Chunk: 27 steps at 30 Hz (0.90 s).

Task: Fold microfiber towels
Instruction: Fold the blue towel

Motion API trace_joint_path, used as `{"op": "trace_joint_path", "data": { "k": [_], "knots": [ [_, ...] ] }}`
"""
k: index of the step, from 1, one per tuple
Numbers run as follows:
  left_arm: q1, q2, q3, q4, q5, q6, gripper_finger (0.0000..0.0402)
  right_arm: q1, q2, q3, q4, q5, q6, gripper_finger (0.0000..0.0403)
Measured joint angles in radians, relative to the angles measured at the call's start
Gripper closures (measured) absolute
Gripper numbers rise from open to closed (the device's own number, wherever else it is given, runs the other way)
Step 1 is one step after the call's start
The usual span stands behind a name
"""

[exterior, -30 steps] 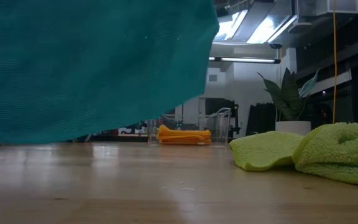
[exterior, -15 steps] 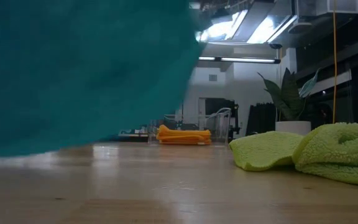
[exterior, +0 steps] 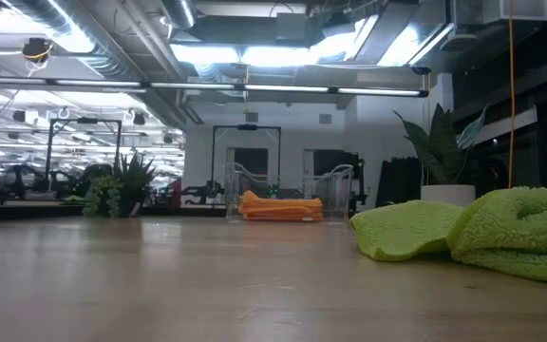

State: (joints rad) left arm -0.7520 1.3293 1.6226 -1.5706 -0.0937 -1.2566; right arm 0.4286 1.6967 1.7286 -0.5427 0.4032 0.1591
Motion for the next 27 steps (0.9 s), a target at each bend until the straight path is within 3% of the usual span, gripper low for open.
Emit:
{"op": "trace_joint_path", "data": {
  "k": [7, 20, 24, 27],
  "knots": [
    [0.000, 0.007, 0.000, 0.019, 0.085, 0.001, 0.0401, -0.029, 0.134, -0.002, 0.070, -0.114, 0.049, 0.0339],
    [-0.011, 0.087, 0.000, 0.008, 0.159, 0.010, 0.0401, -0.141, 0.463, -0.006, 0.485, -0.455, -0.007, 0.0146],
    [-0.007, 0.092, 0.000, 0.008, 0.145, 0.009, 0.0401, -0.140, 0.524, -0.004, 0.590, -0.554, -0.003, 0.0127],
    [0.003, 0.092, 0.000, 0.007, 0.114, 0.001, 0.0401, -0.123, 0.550, -0.005, 0.610, -0.552, 0.012, 0.0127]
  ]
}}
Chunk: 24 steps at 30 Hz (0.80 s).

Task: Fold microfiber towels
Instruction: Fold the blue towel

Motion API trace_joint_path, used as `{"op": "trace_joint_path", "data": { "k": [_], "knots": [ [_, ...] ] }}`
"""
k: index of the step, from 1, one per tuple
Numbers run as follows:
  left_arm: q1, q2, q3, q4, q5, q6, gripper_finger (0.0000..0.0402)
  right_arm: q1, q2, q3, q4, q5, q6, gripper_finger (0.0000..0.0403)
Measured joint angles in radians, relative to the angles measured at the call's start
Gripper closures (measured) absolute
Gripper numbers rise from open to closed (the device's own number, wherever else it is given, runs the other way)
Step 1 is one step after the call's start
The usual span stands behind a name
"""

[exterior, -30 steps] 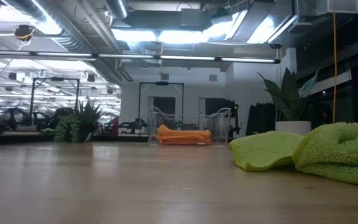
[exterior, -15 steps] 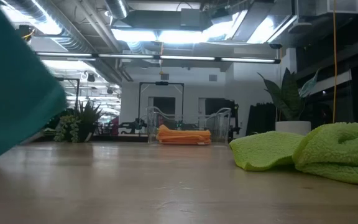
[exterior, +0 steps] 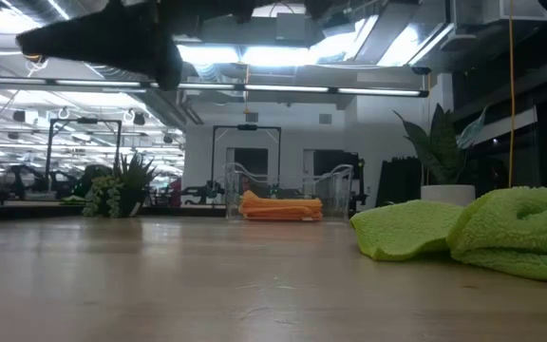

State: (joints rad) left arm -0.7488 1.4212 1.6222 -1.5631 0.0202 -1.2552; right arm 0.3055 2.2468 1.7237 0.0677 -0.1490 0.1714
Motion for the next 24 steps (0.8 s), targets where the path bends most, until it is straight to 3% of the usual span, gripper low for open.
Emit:
{"op": "trace_joint_path", "data": {
  "k": [6, 16, 24],
  "knots": [
    [0.030, 0.000, 0.000, 0.003, -0.002, 0.001, 0.0401, 0.025, 0.026, 0.001, 0.012, 0.205, 0.004, 0.0134],
    [0.035, 0.000, 0.000, 0.004, -0.003, 0.001, 0.0401, 0.046, 0.101, 0.001, 0.024, 0.168, 0.002, 0.0135],
    [0.035, 0.000, 0.000, 0.005, -0.003, 0.000, 0.0401, 0.070, 0.144, 0.001, 0.049, 0.294, -0.023, 0.0135]
  ]
}}
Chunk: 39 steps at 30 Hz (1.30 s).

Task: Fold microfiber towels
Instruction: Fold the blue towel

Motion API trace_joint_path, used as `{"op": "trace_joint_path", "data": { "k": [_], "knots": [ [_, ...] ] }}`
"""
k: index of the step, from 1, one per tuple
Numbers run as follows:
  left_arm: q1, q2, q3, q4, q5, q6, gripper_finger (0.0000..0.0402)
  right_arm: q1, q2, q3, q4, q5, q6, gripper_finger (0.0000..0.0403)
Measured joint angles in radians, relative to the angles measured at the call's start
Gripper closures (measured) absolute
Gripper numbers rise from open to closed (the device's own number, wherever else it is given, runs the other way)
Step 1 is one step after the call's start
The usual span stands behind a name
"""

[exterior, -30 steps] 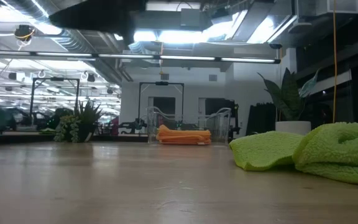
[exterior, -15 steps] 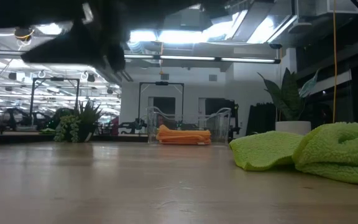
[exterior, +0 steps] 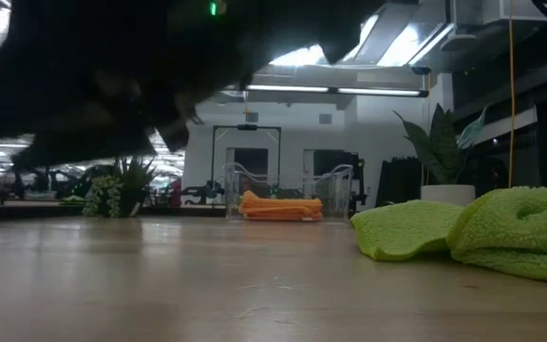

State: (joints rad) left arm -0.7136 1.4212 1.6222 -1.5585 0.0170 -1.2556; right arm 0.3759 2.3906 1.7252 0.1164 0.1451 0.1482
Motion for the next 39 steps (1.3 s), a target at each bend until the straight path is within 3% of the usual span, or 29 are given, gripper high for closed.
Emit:
{"op": "trace_joint_path", "data": {
  "k": [14, 25, 32, 39],
  "knots": [
    [0.000, 0.000, 0.000, 0.001, 0.000, -0.025, 0.0401, 0.002, 0.037, 0.010, 0.145, 0.047, 0.003, 0.0135],
    [0.000, 0.000, 0.000, 0.006, 0.000, -0.044, 0.0401, 0.009, 0.082, 0.074, 0.049, 0.046, 0.008, 0.0136],
    [0.000, 0.000, 0.000, 0.006, -0.003, -0.044, 0.0401, 0.010, 0.085, 0.076, -0.049, 0.045, 0.086, 0.0183],
    [0.000, 0.000, 0.000, 0.005, -0.006, -0.044, 0.0401, 0.011, 0.085, 0.076, -0.033, 0.046, 0.081, 0.0226]
  ]
}}
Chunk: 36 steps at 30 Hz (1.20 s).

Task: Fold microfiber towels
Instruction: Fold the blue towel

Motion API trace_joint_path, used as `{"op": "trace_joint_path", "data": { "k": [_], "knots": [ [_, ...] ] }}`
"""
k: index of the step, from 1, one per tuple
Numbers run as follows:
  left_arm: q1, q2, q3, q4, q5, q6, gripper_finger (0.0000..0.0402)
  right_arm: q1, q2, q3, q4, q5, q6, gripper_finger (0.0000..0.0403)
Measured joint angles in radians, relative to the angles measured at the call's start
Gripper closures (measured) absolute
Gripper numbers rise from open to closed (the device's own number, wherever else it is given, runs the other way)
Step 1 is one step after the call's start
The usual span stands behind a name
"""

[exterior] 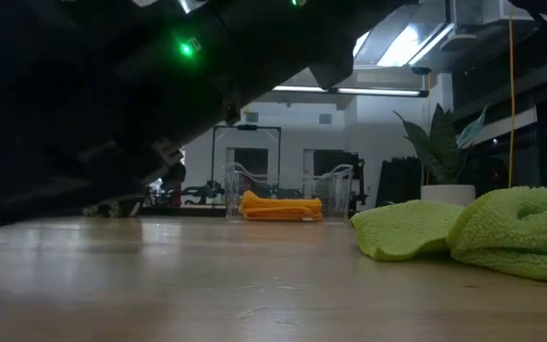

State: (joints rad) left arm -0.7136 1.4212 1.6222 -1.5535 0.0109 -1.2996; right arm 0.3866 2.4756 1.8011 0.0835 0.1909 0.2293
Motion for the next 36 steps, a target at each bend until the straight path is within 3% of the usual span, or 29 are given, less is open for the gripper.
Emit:
{"op": "trace_joint_path", "data": {
  "k": [15, 18, 24, 28, 33, 36],
  "knots": [
    [0.000, 0.000, 0.000, 0.000, 0.000, -0.003, 0.0402, 0.000, -0.001, 0.000, 0.059, 0.000, -0.074, 0.0238],
    [0.000, 0.000, 0.000, 0.000, 0.001, -0.003, 0.0402, 0.000, -0.001, 0.000, 0.059, 0.000, -0.055, 0.0271],
    [0.000, 0.000, 0.000, 0.000, 0.001, -0.003, 0.0402, 0.000, -0.007, 0.000, 0.037, 0.000, -0.032, 0.0389],
    [0.000, 0.000, 0.000, -0.001, 0.001, -0.003, 0.0401, 0.000, -0.071, -0.001, -0.138, 0.056, -0.051, 0.0397],
    [0.000, 0.000, 0.000, -0.002, -0.015, 0.000, 0.0401, -0.001, -0.247, 0.000, -0.478, 0.123, -0.105, 0.0399],
    [0.000, 0.000, 0.000, -0.001, -0.044, 0.000, 0.0401, -0.007, -0.371, 0.001, -0.593, 0.141, -0.132, 0.0400]
  ]
}}
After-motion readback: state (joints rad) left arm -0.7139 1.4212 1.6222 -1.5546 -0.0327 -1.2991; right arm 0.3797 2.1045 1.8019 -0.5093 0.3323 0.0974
